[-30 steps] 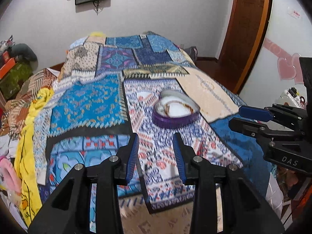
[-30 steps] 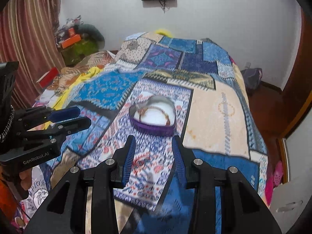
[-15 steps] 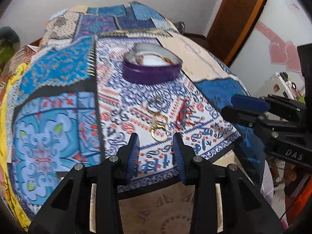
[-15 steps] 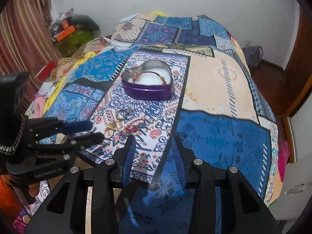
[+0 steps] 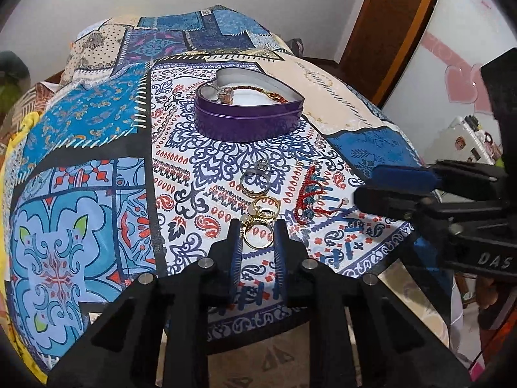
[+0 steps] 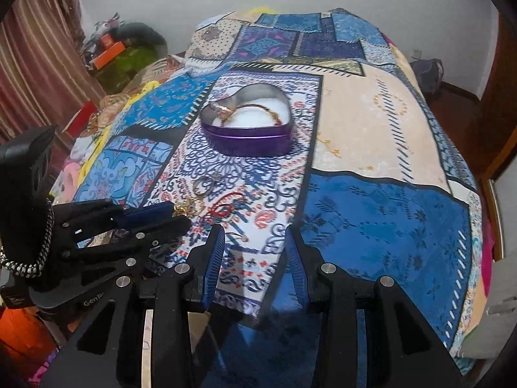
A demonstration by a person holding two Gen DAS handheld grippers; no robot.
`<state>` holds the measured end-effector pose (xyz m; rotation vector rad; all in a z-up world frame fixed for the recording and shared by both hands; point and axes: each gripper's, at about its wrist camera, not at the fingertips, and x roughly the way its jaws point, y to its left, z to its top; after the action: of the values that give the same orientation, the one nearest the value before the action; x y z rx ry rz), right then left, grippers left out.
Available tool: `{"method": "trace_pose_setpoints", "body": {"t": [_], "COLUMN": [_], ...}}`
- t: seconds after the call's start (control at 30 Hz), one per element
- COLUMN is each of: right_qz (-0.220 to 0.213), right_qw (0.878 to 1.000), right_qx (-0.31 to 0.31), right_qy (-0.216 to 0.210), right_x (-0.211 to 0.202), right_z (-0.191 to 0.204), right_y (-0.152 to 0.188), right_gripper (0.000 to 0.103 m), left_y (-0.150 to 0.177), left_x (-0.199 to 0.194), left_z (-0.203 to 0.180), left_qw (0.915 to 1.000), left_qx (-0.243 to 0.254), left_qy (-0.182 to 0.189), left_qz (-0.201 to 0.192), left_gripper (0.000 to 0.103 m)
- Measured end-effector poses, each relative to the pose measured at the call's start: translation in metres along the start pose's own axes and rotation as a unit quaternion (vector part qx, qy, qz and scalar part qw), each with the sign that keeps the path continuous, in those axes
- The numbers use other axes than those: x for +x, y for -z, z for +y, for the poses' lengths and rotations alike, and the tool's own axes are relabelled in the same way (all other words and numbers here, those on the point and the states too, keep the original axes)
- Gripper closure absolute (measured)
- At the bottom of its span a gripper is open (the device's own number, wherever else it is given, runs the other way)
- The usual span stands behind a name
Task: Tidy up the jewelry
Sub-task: 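Grasp the gold rings with the left tool while the right tool grasps the red beaded bracelet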
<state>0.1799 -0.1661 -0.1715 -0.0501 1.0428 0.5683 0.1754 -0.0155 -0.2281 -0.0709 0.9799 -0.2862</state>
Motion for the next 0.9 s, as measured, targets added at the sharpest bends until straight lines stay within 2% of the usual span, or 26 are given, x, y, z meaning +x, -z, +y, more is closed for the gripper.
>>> {"method": "trace_pose_setpoints", "body": {"t": [0.17, 0.37, 0.63, 0.7, 0.77, 0.8, 0.9], "right_qz": [0.012, 0.016, 0.009, 0.006, 0.004, 0.004, 0.0], "right_qw": [1.0, 0.999, 0.999, 0.998, 0.997, 0.997, 0.999], "right_qx": [-0.011, -0.026, -0.045, -0.056, -0.064, -0.064, -0.049], "right_qy": [-0.004, -0.009, 0.011, 0.019, 0.033, 0.031, 0.02], "right_x": [0.013, 0.023, 0.033, 0.032, 0.033, 0.033, 0.03], "right_z": [0.008, 0.018, 0.026, 0.028, 0.028, 0.027, 0.021], "right_y": [-0.004, -0.01, -0.01, -0.009, -0.009, -0.009, -0.01], "right_gripper": [0.068, 0.068, 0.068, 0.072, 0.09, 0.094, 0.095], "left_y": [0.002, 0.004, 0.007, 0.006, 0.004, 0.004, 0.001], "left_x": [-0.006, -0.017, -0.021, -0.022, -0.024, -0.025, -0.028], "left_z": [0.007, 0.019, 0.026, 0.025, 0.024, 0.023, 0.02], "left_qw": [0.9999, 0.9995, 0.9991, 0.9991, 0.999, 0.999, 0.9989], "left_qx": [-0.012, -0.024, -0.035, -0.035, -0.033, -0.033, -0.031], "left_qy": [0.003, -0.013, -0.015, -0.014, -0.014, -0.014, -0.013], "left_qz": [-0.005, -0.015, -0.019, -0.022, -0.026, -0.027, -0.032], "left_gripper": [0.084, 0.084, 0.084, 0.084, 0.084, 0.084, 0.084]}}
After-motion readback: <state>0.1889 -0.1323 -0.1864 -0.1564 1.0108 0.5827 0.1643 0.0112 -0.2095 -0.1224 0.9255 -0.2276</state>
